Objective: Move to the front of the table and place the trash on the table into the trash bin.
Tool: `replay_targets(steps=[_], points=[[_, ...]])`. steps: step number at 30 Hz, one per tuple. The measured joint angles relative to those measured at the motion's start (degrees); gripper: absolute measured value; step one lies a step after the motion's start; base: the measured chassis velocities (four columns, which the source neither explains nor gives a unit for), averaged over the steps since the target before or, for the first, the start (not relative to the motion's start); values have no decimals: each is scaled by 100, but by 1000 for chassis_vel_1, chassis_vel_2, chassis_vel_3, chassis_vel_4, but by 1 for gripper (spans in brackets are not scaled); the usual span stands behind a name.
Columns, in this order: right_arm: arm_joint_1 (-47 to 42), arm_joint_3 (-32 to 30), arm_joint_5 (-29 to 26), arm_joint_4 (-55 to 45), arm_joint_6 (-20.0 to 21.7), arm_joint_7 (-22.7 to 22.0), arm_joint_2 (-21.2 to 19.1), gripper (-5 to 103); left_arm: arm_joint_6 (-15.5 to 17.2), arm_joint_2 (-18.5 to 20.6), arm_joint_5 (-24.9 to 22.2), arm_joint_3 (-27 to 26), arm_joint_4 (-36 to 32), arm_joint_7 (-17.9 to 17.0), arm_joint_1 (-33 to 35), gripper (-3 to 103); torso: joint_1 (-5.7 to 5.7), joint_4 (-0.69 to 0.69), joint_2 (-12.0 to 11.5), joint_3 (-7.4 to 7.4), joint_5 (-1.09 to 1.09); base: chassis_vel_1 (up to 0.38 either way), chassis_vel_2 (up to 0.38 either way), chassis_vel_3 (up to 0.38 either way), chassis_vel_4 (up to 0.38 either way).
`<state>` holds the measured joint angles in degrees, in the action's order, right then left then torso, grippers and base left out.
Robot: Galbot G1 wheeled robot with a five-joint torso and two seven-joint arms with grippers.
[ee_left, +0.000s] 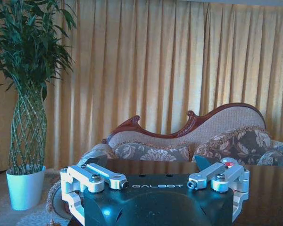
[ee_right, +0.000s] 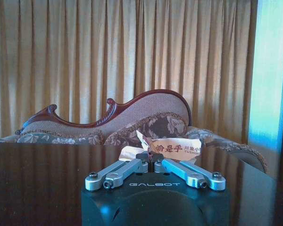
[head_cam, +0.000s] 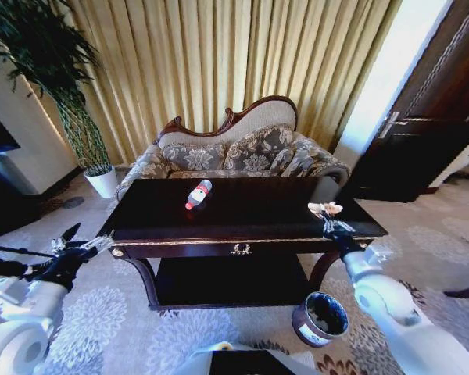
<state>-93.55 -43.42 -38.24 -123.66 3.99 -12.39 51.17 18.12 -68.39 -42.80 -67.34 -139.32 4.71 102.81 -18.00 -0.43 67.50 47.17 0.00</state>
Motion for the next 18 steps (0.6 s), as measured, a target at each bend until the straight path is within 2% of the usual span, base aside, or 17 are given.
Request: replay_targets(steps=[9, 18], points=[[-184, -83, 125, -139, -86, -14, 147, 2, 5, 16, 67, 16, 29, 0, -7, 100, -1, 1, -1, 1, 1, 39, -33, -34, 37], [-140, -23, 253, -85, -139, -18, 216, 2, 6, -18, 77, 10, -64, 0, 17, 100, 0, 0, 0, 0, 0, 199, -191, -187, 191]])
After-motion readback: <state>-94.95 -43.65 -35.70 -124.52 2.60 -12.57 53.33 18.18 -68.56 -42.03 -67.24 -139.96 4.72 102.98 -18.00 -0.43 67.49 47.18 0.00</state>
